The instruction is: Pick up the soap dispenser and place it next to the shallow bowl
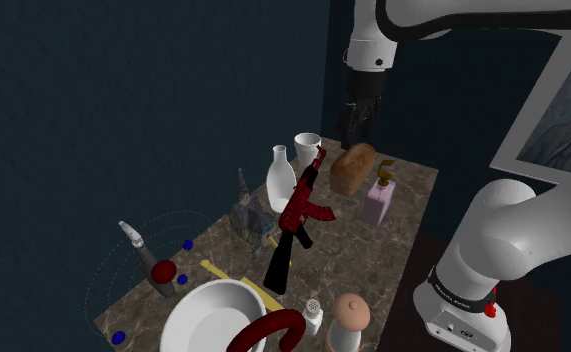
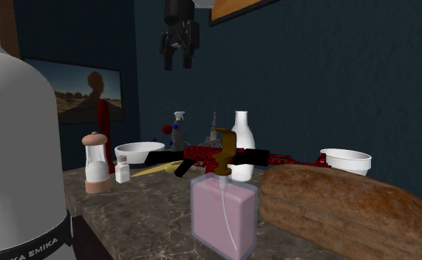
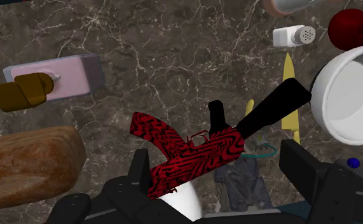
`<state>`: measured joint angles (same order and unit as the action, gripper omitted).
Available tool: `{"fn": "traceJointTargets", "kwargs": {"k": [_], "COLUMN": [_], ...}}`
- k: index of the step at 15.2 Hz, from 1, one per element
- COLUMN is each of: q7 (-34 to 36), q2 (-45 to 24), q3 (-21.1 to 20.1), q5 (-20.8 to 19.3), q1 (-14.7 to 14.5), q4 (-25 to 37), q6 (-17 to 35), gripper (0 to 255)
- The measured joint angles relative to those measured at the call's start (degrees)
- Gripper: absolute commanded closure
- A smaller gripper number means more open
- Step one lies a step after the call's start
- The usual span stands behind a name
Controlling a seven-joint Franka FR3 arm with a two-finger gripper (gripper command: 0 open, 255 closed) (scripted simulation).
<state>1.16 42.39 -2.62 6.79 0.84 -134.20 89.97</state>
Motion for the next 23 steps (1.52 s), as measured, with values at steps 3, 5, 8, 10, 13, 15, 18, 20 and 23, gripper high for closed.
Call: {"fn": "traceJointTargets", "kwargs": {"k": [3,5,8,10,13,15,18,20,23], "q7": [-1.51,-3.64,-6.63,-9.17,-12.41,-14.45,-17.95,-19.76,-20.27], "q2": [0.0,-0.57,-0.72,-1.56,-3.17,-4.65,-7.43,-9.16,-9.84], "q3": [1.18,2.87,5.26,7.41,10.15,11.96,15.09,16.76,17.45], "q5": [-1.04,-2.6,-4.95,-6.95,-9.65,-11.37,-14.2,-15.7,-16.36], "q1": [0.55,1.39,2.68,3.85,5.39,6.42,8.18,9.09,9.45], "q4": [-1.44,-2.82,-5.7,-6.81,-8.76,-9.65,-10.21,-10.63,-12.18], "q6": [0.9,2.08,4.03,5.28,7.94,9.78,12.45,14.29,16.42], "gripper": [0,0,0,0,0,0,0,0,0]}}
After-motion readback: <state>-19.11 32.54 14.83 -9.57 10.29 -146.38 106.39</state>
